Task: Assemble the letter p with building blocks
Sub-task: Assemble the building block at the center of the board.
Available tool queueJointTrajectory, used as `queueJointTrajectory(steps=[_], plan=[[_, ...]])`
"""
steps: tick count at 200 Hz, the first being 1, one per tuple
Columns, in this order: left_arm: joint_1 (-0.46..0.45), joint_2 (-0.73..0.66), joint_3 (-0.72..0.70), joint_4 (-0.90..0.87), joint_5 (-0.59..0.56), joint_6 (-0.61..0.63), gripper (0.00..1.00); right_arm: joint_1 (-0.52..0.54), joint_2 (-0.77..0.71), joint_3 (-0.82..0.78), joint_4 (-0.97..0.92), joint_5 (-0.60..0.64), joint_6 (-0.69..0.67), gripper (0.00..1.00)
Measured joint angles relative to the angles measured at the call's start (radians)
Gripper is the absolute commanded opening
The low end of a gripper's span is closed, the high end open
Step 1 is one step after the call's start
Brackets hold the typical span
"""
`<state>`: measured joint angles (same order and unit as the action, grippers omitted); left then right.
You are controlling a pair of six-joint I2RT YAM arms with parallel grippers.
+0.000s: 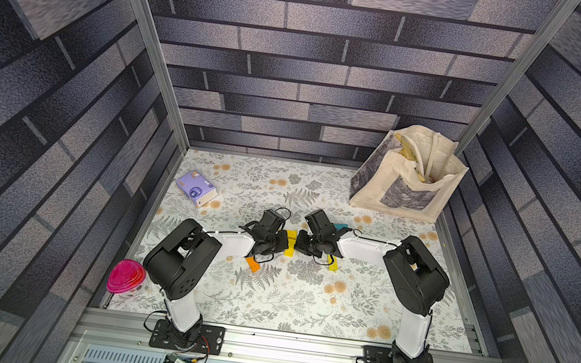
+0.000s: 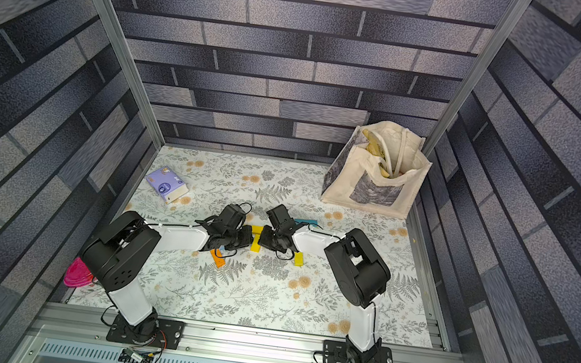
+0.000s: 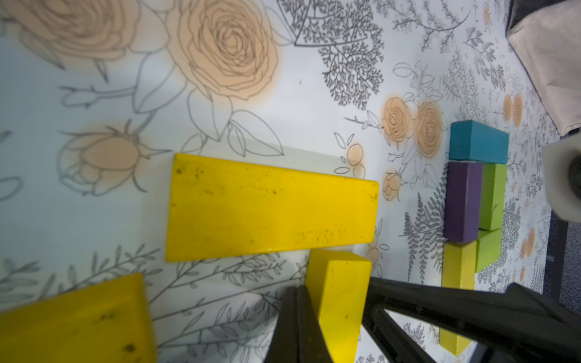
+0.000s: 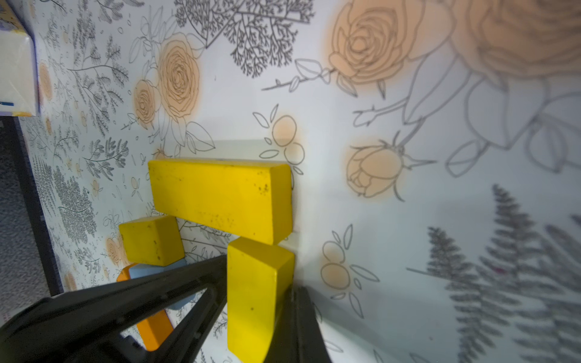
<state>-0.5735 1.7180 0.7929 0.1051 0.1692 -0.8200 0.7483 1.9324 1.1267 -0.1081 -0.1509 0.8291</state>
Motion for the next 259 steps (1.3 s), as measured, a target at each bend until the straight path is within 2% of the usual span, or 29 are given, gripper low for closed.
queueJointTrajectory(steps=[111, 165, 206, 213, 228, 249, 259], plan=[[0.021, 0.01, 0.008, 0.004, 0.031, 0.0, 0.0, -0.009, -0.002, 0.0, 0.0, 0.002, 0.0, 0.0], [0.032, 0.004, 0.002, 0.004, 0.034, 0.0, 0.0, -0.009, -0.115, -0.115, -0.032, 0.015, 0.005, 0.0], [0.035, -0.091, -0.058, -0.062, -0.02, 0.013, 0.0, 0.006, -0.204, -0.141, -0.046, 0.021, 0.003, 0.0], [0.035, -0.123, -0.067, -0.089, -0.04, 0.023, 0.06, 0.009, -0.22, -0.14, -0.049, 0.024, 0.0, 0.0], [0.032, -0.215, -0.074, -0.153, -0.097, 0.045, 0.1, 0.014, -0.248, -0.129, -0.065, 0.034, -0.009, 0.0], [0.036, -0.34, -0.066, -0.237, -0.17, 0.079, 0.24, 0.018, -0.269, -0.1, -0.094, 0.054, -0.03, 0.0], [0.047, -0.378, -0.057, -0.279, -0.197, 0.099, 0.26, 0.018, -0.276, -0.091, -0.104, 0.061, -0.04, 0.0]])
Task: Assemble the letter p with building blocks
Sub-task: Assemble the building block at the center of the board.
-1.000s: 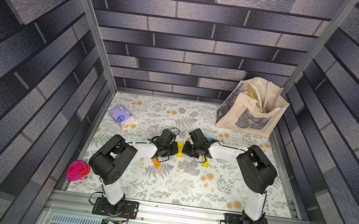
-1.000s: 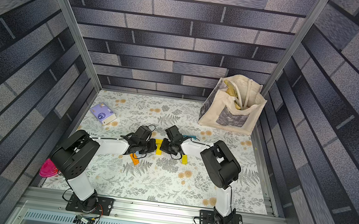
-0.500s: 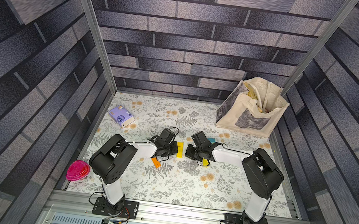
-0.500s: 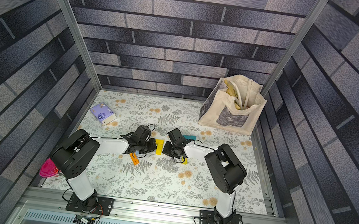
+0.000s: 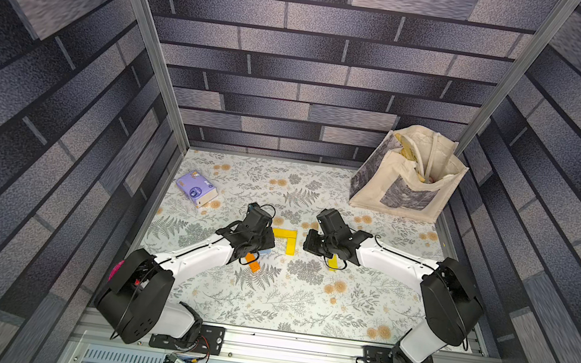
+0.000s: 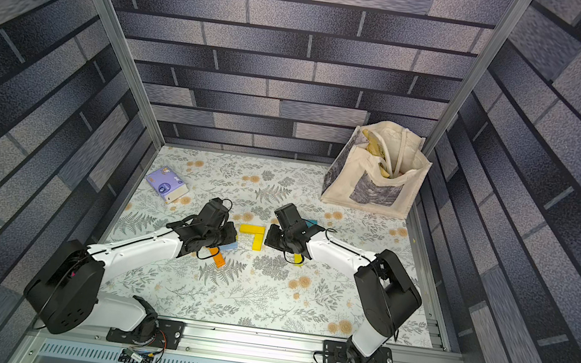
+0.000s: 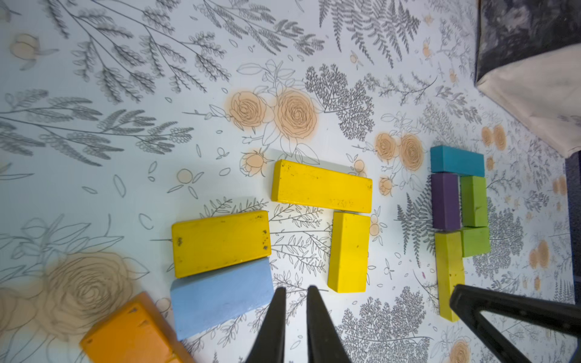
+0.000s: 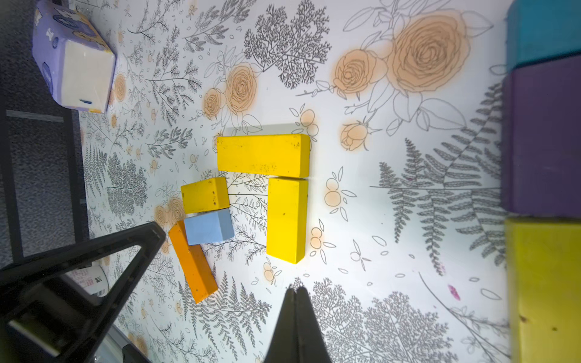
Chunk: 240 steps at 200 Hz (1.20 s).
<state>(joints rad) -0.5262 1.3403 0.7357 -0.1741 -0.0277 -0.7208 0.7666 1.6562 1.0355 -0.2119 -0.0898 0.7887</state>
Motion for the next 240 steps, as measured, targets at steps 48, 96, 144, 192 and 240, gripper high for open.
queueJointTrajectory(steps=[48, 96, 144, 192, 240], plan=[[0.086, 0.033, 0.04, -0.146, -0.031, 0.093, 0.45, 0.0, -0.003, 0.047, -0.043, 0.018, -0.037, 0.0], [0.09, 0.163, 0.081, -0.161, -0.04, 0.154, 0.43, 0.0, -0.035, 0.037, -0.054, 0.026, -0.046, 0.0], [0.109, 0.169, 0.082, -0.111, -0.073, 0.158, 0.34, 0.0, -0.088, -0.018, -0.069, 0.053, -0.047, 0.0], [0.168, 0.262, 0.126, -0.072, -0.082, 0.16, 0.19, 0.0, -0.088, -0.023, -0.074, 0.064, -0.047, 0.0], [0.193, 0.34, 0.145, -0.034, -0.038, 0.165, 0.08, 0.0, -0.088, -0.023, -0.076, 0.068, -0.047, 0.0]])
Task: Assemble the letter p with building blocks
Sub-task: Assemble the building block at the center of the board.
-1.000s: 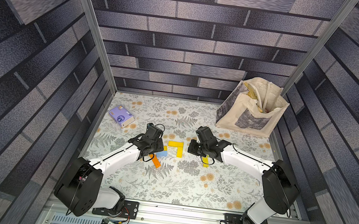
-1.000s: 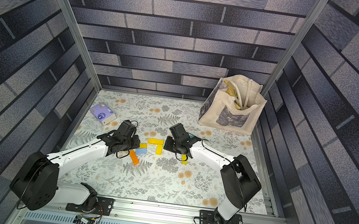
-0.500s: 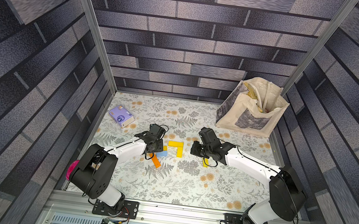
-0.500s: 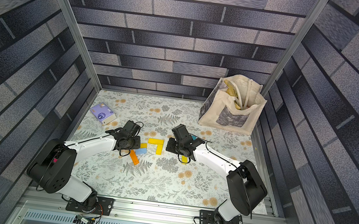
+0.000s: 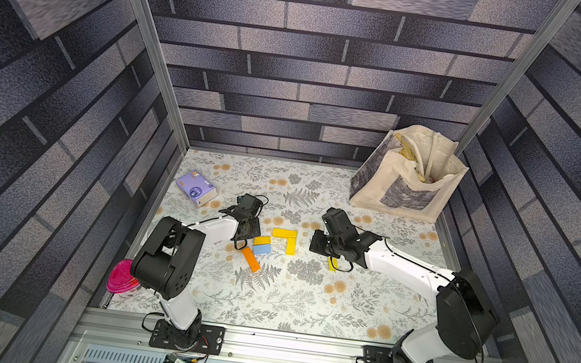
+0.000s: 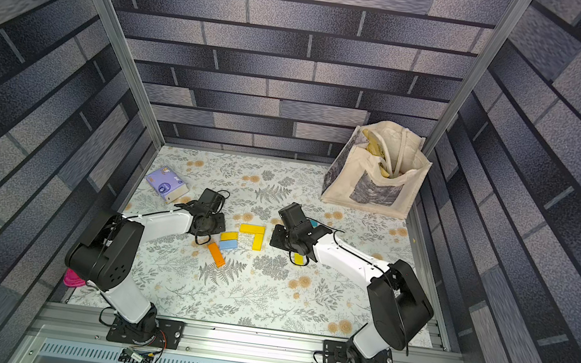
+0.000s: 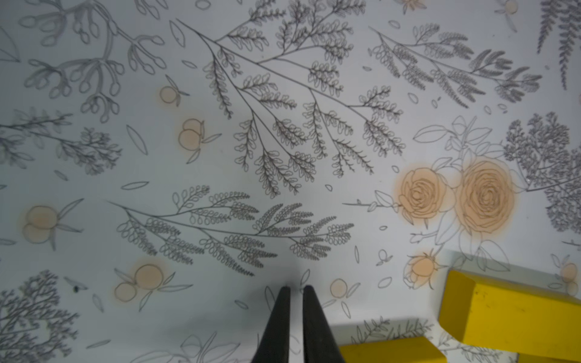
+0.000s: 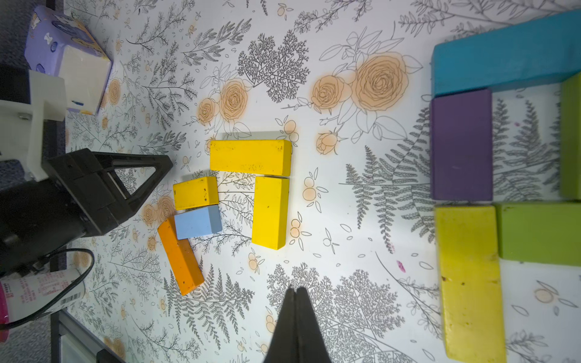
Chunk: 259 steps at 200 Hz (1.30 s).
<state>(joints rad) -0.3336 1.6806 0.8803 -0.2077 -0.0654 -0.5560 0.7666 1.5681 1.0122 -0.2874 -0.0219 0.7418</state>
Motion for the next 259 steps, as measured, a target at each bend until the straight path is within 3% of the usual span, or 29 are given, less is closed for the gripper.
queueJointTrajectory(steps=[57, 186, 259], plan=[[0.0, 0.008, -0.018, 0.079, 0.076, 0.003, 0.0, 0.0, 0.0, 0.0, -0.002, 0.003, -0.003, 0.0], [-0.054, -0.183, -0.192, 0.048, 0.165, -0.002, 0.0, 0.0, 0.043, 0.0, -0.001, -0.005, -0.003, 0.0], [-0.06, -0.16, -0.189, 0.063, 0.18, -0.004, 0.0, 0.0, 0.044, 0.0, -0.001, -0.005, -0.003, 0.0]])
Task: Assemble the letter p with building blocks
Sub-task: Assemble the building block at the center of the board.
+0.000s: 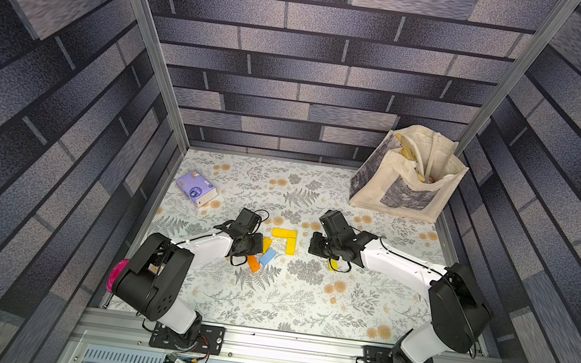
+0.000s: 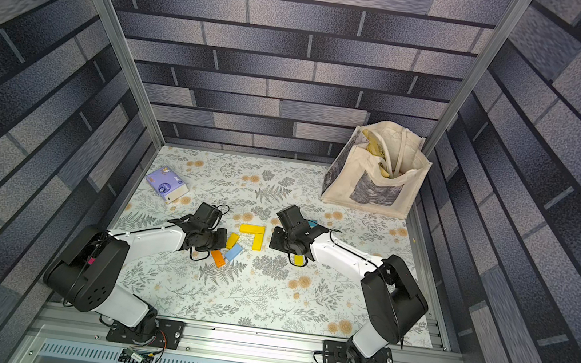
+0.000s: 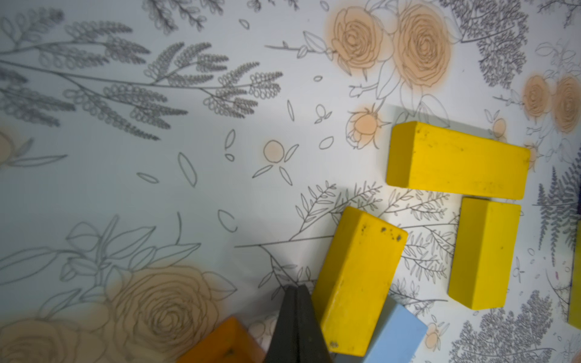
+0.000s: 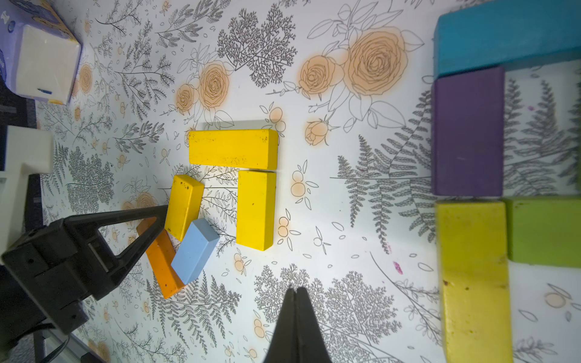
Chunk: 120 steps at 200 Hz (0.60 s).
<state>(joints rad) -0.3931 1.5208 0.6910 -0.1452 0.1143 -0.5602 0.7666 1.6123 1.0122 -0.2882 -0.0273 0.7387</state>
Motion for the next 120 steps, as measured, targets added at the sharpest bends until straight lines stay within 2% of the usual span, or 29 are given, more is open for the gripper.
queueJointTrajectory(steps=[120], plan=[[-0.018, 0.056, 0.038, 0.045, 0.039, -0.008, 0.0, 0.0, 0.044, 0.0, 0.001, -0.023, 0.0, 0.0]])
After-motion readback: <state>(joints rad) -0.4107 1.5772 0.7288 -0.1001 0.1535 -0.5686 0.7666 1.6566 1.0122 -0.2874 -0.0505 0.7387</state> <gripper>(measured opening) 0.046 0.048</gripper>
